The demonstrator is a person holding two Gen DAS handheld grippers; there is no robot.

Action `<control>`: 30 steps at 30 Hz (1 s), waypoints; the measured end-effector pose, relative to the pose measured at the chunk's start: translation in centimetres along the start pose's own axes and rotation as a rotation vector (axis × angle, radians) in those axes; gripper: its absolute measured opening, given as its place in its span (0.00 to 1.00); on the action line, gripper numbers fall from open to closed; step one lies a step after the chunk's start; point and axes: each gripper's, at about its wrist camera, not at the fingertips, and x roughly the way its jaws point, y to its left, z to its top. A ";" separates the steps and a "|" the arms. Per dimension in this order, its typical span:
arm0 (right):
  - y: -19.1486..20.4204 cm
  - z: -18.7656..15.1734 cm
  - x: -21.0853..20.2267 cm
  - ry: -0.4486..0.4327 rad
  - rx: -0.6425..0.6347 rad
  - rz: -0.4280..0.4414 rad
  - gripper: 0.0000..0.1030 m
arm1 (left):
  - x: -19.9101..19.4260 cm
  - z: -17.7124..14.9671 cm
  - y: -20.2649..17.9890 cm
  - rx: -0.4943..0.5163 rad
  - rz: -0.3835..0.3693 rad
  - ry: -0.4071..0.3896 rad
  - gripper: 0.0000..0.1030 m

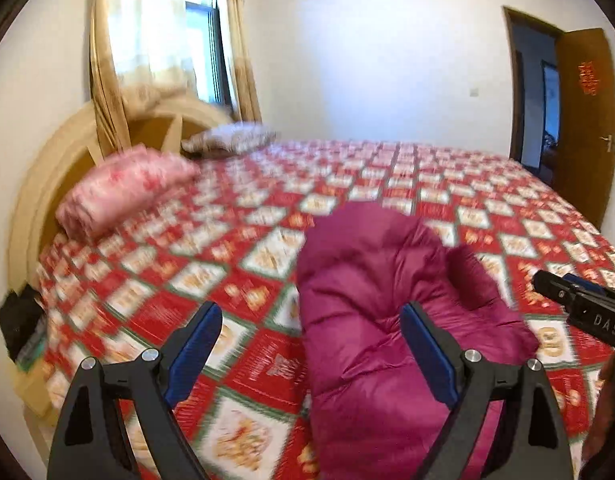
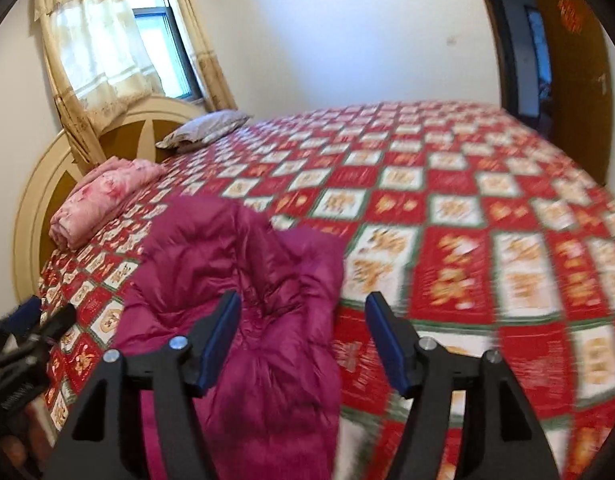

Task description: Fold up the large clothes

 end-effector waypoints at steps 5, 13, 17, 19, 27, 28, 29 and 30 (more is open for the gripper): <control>1.4 -0.6 -9.7 -0.086 -0.031 -0.057 0.70 | -8.1 1.2 1.9 -0.024 0.000 -0.123 0.89; 5.3 -1.1 -18.3 -0.219 -0.122 -0.085 0.77 | -14.9 0.5 3.9 -0.124 -0.048 -0.154 0.89; 6.0 -1.4 -18.0 -0.214 -0.140 -0.080 0.77 | -15.8 0.8 4.1 -0.140 -0.065 -0.165 0.89; 5.9 -1.6 -17.8 -0.210 -0.137 -0.078 0.77 | -16.2 0.9 4.3 -0.138 -0.055 -0.183 0.89; 5.5 -2.2 -18.5 -0.205 -0.130 -0.073 0.77 | -15.9 0.9 4.9 -0.149 -0.044 -0.183 0.89; 5.3 -2.3 -18.6 -0.205 -0.129 -0.071 0.77 | -15.9 0.8 4.8 -0.145 -0.040 -0.184 0.89; 5.3 -2.3 -18.7 -0.205 -0.127 -0.070 0.77 | -15.8 0.8 4.7 -0.140 -0.042 -0.182 0.89; 5.4 -2.4 -18.7 -0.204 -0.126 -0.070 0.77 | -15.8 0.7 4.6 -0.137 -0.044 -0.180 0.89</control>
